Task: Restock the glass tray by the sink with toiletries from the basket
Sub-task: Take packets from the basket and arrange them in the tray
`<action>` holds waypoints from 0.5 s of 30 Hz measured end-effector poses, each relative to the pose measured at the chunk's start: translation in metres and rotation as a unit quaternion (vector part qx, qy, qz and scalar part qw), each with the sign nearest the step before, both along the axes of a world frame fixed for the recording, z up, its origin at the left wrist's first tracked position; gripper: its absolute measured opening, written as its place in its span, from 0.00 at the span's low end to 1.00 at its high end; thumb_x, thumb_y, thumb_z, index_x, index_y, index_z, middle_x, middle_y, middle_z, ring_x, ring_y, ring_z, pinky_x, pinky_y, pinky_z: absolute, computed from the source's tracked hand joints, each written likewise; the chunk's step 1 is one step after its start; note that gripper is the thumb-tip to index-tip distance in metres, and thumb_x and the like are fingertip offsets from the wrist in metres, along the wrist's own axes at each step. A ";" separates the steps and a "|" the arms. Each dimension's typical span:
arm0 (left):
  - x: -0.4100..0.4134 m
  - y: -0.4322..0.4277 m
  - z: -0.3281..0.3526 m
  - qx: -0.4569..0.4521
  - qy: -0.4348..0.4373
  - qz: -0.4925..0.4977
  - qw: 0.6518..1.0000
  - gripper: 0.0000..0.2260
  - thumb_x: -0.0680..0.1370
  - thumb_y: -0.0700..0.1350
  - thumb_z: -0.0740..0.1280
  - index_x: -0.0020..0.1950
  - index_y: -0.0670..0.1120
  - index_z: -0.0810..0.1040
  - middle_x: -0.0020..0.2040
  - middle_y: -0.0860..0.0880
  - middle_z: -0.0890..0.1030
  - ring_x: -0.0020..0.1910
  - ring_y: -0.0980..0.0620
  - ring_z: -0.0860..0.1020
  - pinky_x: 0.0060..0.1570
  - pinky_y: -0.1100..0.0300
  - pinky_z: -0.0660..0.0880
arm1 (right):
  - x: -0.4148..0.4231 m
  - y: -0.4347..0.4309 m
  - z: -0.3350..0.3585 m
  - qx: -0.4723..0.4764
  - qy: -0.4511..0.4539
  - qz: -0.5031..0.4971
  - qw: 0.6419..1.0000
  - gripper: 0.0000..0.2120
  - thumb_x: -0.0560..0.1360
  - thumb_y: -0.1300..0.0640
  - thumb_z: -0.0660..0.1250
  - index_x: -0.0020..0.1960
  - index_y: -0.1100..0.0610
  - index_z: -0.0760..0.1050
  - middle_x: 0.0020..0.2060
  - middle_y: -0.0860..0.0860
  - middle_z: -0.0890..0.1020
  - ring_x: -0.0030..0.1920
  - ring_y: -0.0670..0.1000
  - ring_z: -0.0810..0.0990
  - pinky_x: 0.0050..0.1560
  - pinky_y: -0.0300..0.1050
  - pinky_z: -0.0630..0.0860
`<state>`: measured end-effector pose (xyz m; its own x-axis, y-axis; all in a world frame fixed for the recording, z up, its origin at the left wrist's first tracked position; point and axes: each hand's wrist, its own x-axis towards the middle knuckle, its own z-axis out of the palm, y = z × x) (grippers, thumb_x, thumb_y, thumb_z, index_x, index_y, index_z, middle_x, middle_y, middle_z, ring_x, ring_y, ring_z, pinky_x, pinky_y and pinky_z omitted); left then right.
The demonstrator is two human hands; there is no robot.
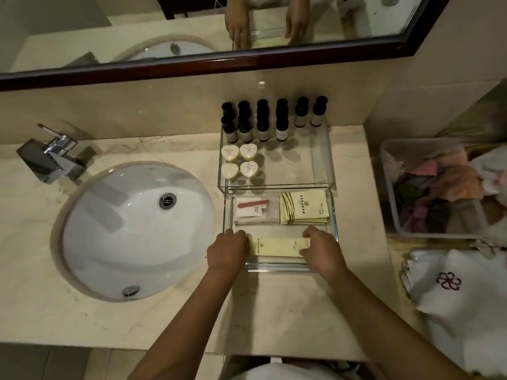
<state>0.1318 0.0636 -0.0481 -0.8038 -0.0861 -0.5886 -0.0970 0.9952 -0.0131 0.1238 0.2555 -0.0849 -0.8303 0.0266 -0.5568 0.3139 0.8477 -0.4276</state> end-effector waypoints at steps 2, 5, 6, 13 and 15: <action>-0.002 0.000 0.002 -0.009 0.000 -0.013 1.000 0.16 0.78 0.40 0.61 0.66 0.46 0.69 0.60 0.45 0.72 0.60 0.45 0.72 0.48 0.55 0.71 | 0.002 -0.003 -0.001 0.006 0.014 -0.004 1.000 0.20 0.71 0.61 0.70 0.62 0.57 0.73 0.56 0.56 0.77 0.56 0.55 0.77 0.53 0.43 0.73; -0.004 0.001 0.001 -0.018 0.019 -0.029 0.999 0.15 0.78 0.39 0.61 0.65 0.45 0.70 0.61 0.45 0.70 0.60 0.45 0.71 0.47 0.55 0.71 | 0.005 -0.006 0.001 0.006 0.033 -0.030 0.999 0.20 0.71 0.61 0.70 0.62 0.58 0.73 0.56 0.56 0.76 0.56 0.56 0.76 0.52 0.44 0.73; -0.005 0.001 0.000 -0.020 0.028 -0.039 0.999 0.15 0.78 0.39 0.62 0.64 0.44 0.70 0.61 0.45 0.70 0.59 0.45 0.71 0.47 0.54 0.72 | 0.005 -0.007 0.001 0.007 0.042 -0.033 0.999 0.20 0.72 0.61 0.70 0.62 0.58 0.73 0.56 0.56 0.76 0.56 0.56 0.76 0.52 0.43 0.73; -0.002 -0.008 -0.005 -0.031 0.064 -0.108 0.992 0.13 0.78 0.36 0.59 0.62 0.42 0.70 0.60 0.46 0.74 0.59 0.45 0.72 0.42 0.56 0.70 | 0.012 -0.018 -0.001 -0.001 0.134 -0.081 0.988 0.07 0.74 0.64 0.67 0.51 0.58 0.74 0.49 0.54 0.80 0.49 0.53 0.81 0.45 0.42 0.74; -0.001 -0.011 -0.006 -0.033 0.071 -0.124 0.989 0.13 0.78 0.36 0.59 0.62 0.42 0.71 0.60 0.46 0.75 0.59 0.46 0.72 0.43 0.56 0.72 | 0.014 -0.021 -0.004 0.001 0.154 -0.090 0.984 0.03 0.74 0.64 0.66 0.46 0.58 0.74 0.45 0.54 0.81 0.46 0.53 0.81 0.42 0.42 0.74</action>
<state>0.1306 0.0521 -0.0545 -0.8796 0.0894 -0.4673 0.1440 0.9861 -0.0825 0.1377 0.2342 -0.0890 -0.9411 0.1902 -0.2795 0.3154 0.7914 -0.5236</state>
